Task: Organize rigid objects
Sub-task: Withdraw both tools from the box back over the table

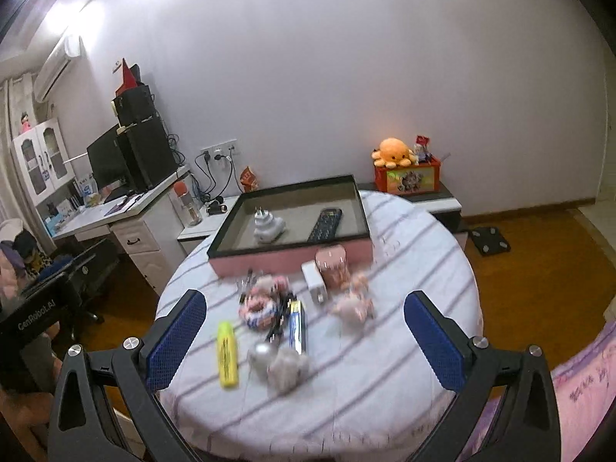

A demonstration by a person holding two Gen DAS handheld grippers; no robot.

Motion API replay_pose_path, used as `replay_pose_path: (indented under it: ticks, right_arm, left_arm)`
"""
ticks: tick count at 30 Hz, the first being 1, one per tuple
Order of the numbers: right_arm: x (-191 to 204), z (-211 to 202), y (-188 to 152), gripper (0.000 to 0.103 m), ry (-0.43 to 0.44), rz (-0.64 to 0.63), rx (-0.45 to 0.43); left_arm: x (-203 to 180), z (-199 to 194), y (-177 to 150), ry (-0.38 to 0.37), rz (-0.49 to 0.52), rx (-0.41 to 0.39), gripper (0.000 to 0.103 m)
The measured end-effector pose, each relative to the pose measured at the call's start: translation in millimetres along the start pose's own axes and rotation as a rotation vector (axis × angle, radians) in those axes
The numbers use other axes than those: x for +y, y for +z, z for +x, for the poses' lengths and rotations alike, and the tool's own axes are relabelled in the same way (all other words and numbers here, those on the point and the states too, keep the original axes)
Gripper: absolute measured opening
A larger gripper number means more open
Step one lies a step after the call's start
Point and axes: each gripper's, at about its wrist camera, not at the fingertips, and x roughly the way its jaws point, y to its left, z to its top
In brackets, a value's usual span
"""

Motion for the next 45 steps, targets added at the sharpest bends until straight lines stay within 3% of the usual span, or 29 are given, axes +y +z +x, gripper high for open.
replay_pose_path:
  ticks: [5, 15, 36, 45]
  right_arm:
    - [-2, -12, -13, 0.103, -0.018, -0.017, 0.011]
    - [-9, -10, -22, 0.103, -0.010, -0.009, 0.023]
    - [-16, 9, -27, 0.103, -0.033, -0.003, 0.076]
    - [-20, 21, -32, 0.103, -0.044, 0.003, 0.110]
  left_arm:
    - [4, -5, -19, -0.003, -0.009, 0.043, 0.103]
    - [-1, -8, -30, -0.012, -0.008, 0.049, 0.103]
    - [7, 12, -41, 0.007, -0.009, 0.108, 0.103]
    - [7, 38, -56, 0.019, -0.011, 0.170, 0.103]
